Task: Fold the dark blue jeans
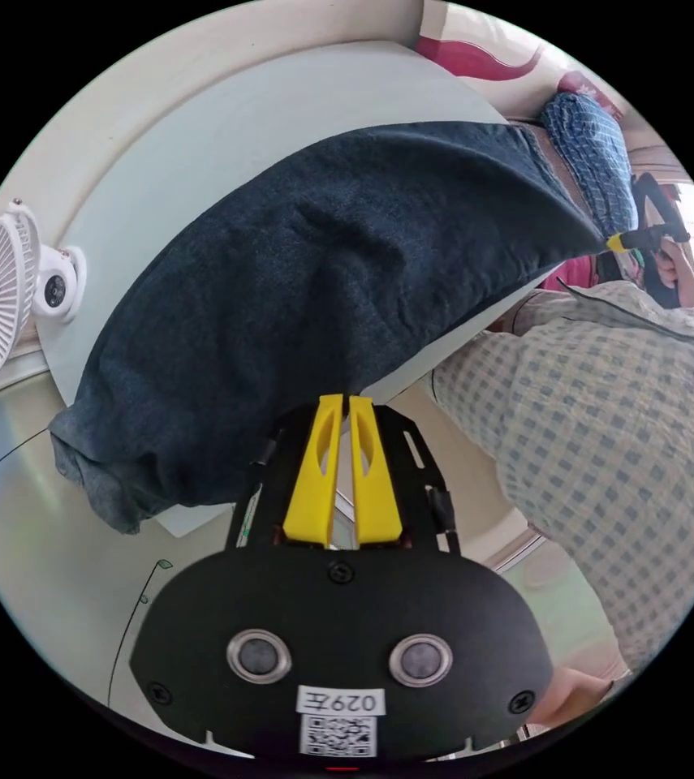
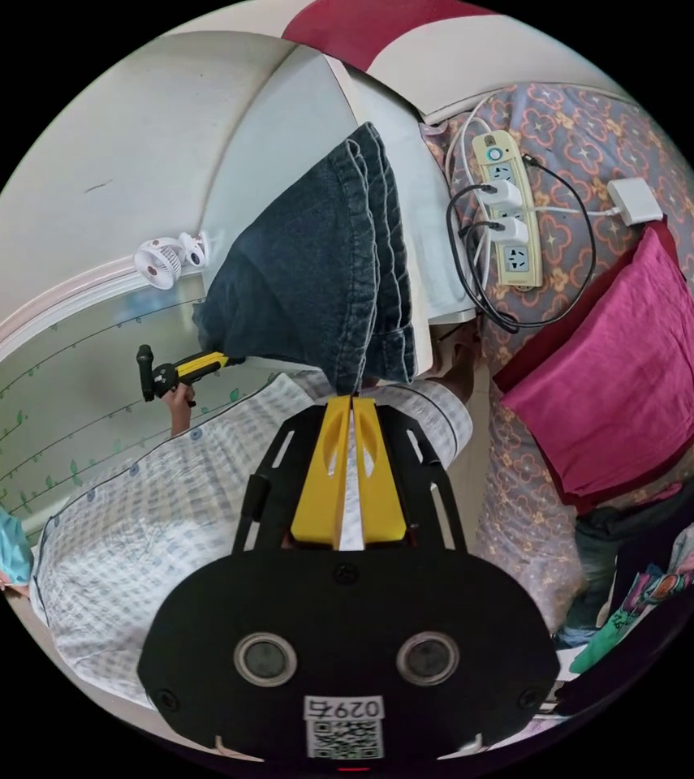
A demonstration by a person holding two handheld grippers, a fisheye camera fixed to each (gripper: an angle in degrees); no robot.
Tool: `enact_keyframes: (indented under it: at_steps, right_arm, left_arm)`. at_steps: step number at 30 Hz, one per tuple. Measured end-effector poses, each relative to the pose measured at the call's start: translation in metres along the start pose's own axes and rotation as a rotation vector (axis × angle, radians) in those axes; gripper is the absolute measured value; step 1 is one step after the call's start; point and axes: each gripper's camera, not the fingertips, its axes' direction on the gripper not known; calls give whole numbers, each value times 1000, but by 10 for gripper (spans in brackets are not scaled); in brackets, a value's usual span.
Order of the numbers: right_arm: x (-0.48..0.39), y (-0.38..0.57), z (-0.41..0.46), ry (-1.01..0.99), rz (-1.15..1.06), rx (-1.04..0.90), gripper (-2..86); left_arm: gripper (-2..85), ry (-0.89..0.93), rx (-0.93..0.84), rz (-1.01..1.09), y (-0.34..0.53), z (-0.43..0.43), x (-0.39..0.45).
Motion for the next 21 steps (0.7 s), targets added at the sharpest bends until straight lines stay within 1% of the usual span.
enact_keyframes:
  at_steps: [2, 7, 9, 11, 13, 14, 15, 16, 18, 20, 21]
  right_arm:
    - [1, -4, 0, 47, 12, -2, -3]
    - [-1, -16, 10, 132, 2, -67, 0]
    - [2, -22, 11, 106, 5, -96, 4]
    - [2, -23, 3, 72, -9, -96, 13]
    - [-2, -20, -15, 54, -26, -11, 32]
    - [-4, -20, -29, 36, -25, 58, 62]
    - [-8, -22, -41, 40, -35, 113, 79]
    - [-11, -25, -46, 54, -40, 137, 82]
    - [-29, -41, -58, 127, -93, 220, 79]
    - [-46, -59, -60, 197, -143, 275, 64]
    - [-55, -73, -59, 234, -166, 298, 49]
  left_arm:
    - [-10, 43, -4, -39, 2, -1, -13]
    - [-10, 107, -18, -47, 9, -9, -30]
    - [-10, 159, -110, -39, 5, 0, -40]
    - [-10, 154, -154, -22, 7, 1, -45]
    - [-10, 149, -123, -60, 16, -11, -56]
    - [-10, 183, -51, -102, 24, -23, -66]
    - [-10, 256, 31, -127, 32, -34, -76]
    - [-10, 300, 69, -137, 36, -39, -81]
    - [-10, 459, 184, -154, 45, -47, -98]
    - [-10, 499, 195, -161, 46, -46, -104]
    - [-10, 485, 173, -163, 45, -44, -104]
